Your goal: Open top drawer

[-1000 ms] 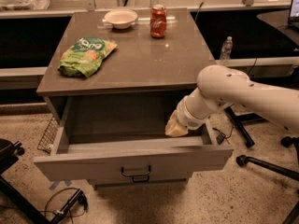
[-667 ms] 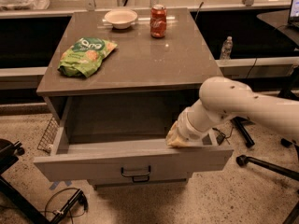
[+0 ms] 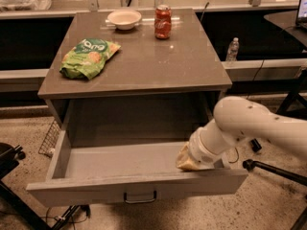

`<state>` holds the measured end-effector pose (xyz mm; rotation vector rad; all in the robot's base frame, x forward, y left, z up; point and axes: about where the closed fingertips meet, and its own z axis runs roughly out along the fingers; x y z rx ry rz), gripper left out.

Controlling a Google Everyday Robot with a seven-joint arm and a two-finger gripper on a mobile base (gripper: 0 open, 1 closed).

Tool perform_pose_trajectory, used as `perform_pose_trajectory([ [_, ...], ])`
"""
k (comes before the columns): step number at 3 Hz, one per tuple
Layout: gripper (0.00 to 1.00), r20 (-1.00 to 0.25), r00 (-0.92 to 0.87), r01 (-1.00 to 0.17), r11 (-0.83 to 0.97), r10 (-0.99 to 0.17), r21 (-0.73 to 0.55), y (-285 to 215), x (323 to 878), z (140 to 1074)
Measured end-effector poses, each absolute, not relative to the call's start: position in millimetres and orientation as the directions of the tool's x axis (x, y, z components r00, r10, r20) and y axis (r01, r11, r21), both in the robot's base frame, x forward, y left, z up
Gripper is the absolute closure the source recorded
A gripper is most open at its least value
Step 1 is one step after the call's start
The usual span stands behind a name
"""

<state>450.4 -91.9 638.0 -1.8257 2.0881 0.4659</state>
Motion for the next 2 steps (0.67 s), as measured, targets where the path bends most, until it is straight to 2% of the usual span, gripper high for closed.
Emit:
perform_pose_trajectory([
  [1, 1.00, -0.444, -0.157, -0.988, 0.145, -0.882, 0.061, -99.2, 428.5, 634.8],
  [2, 0.74, -0.444, -0.153, -0.988, 0.140, -0.883, 0.062, -97.5, 428.0, 634.7],
])
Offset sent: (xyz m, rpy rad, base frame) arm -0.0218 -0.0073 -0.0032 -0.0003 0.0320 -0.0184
